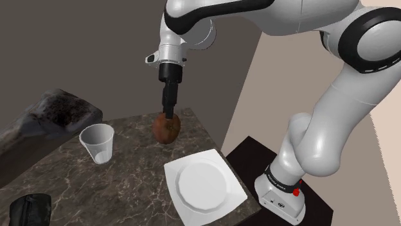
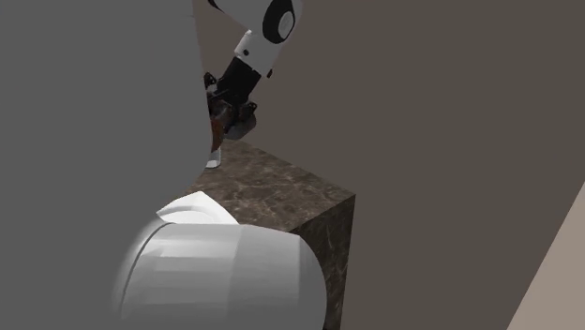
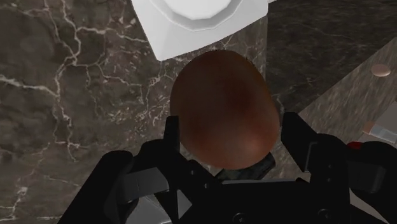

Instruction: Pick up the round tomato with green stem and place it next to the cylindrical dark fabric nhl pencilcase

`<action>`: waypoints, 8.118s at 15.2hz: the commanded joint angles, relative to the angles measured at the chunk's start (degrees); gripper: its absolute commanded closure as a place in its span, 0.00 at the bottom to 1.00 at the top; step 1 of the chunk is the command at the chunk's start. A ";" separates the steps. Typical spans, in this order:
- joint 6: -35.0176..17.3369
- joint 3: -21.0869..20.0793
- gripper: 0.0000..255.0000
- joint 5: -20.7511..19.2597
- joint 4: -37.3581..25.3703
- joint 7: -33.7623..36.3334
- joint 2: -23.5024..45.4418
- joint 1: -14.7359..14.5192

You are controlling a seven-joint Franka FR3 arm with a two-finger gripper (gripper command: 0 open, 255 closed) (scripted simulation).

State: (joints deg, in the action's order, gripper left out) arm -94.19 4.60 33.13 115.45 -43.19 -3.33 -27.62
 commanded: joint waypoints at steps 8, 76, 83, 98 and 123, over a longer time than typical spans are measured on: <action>-8.24 -7.14 1.00 4.37 3.17 9.34 -1.83 -6.32; -44.19 -15.52 0.00 -40.14 1.44 151.05 11.17 -30.29; -85.86 -19.10 0.00 10.37 25.45 107.58 6.56 -30.33; -88.69 -22.42 1.00 14.46 21.68 103.01 12.53 -28.01; -83.63 -10.85 0.00 -46.18 28.26 154.61 1.21 -36.13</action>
State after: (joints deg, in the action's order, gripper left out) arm -177.99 -5.96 1.21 142.93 100.16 -1.07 -64.24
